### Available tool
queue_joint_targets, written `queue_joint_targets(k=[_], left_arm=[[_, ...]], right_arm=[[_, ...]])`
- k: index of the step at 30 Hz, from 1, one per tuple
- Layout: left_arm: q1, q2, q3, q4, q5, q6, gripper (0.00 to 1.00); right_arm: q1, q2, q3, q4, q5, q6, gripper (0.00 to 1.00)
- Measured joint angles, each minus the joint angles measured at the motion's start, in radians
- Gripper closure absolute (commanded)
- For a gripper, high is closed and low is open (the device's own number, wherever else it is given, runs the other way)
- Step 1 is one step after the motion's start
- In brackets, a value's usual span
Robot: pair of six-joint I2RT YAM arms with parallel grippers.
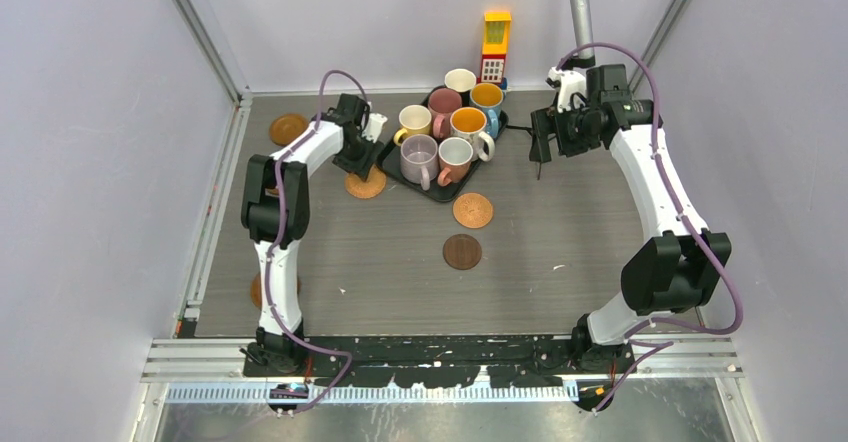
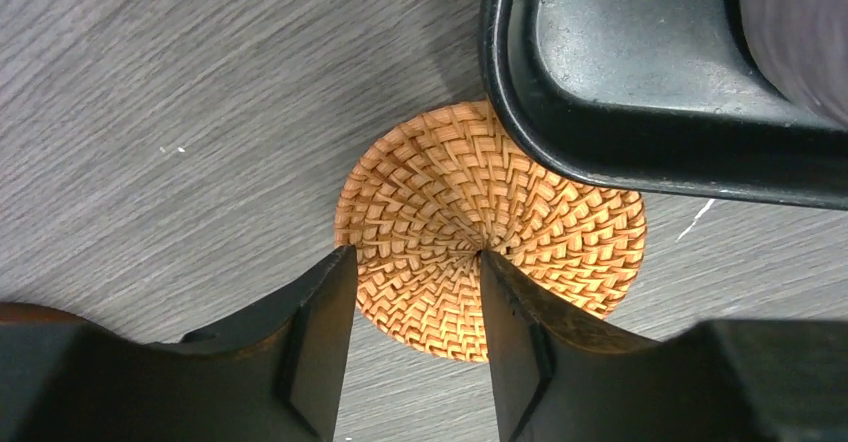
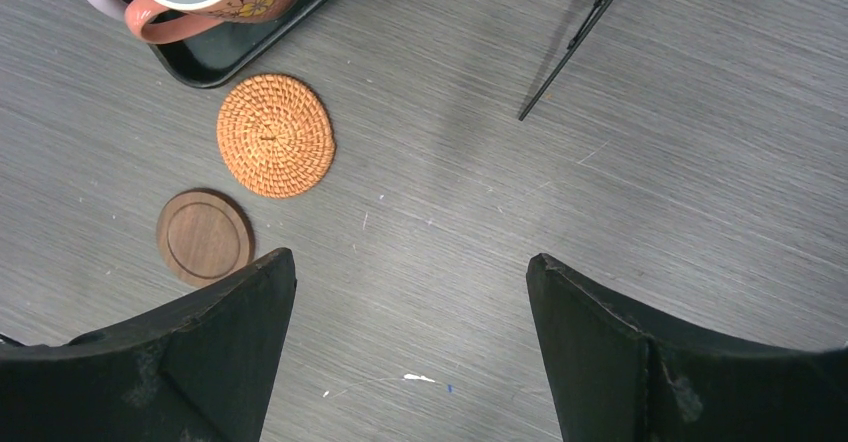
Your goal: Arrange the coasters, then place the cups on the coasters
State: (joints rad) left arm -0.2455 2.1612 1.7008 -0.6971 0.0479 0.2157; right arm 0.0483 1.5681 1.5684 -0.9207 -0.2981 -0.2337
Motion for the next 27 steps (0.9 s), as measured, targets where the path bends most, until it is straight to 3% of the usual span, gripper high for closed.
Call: queue_joint_targets(k=[8, 15, 27], left_arm=[[0.048, 0.012, 0.021, -0.005, -0.064, 0.026, 0.55], [0.122, 0.125, 0.210, -0.050, -0.064, 0.028, 0.55], [0.109, 0.299, 0.515, -0.163, -0.009, 0.019, 0.55]], right_arm=[[0.000, 0.001, 0.011, -0.001, 0.028, -0.021, 0.10], [0.000, 0.001, 0.011, -0.001, 0.051, -0.038, 0.10], [0.000, 0.001, 0.010, -0.001, 0.075, -0.053, 0.10]])
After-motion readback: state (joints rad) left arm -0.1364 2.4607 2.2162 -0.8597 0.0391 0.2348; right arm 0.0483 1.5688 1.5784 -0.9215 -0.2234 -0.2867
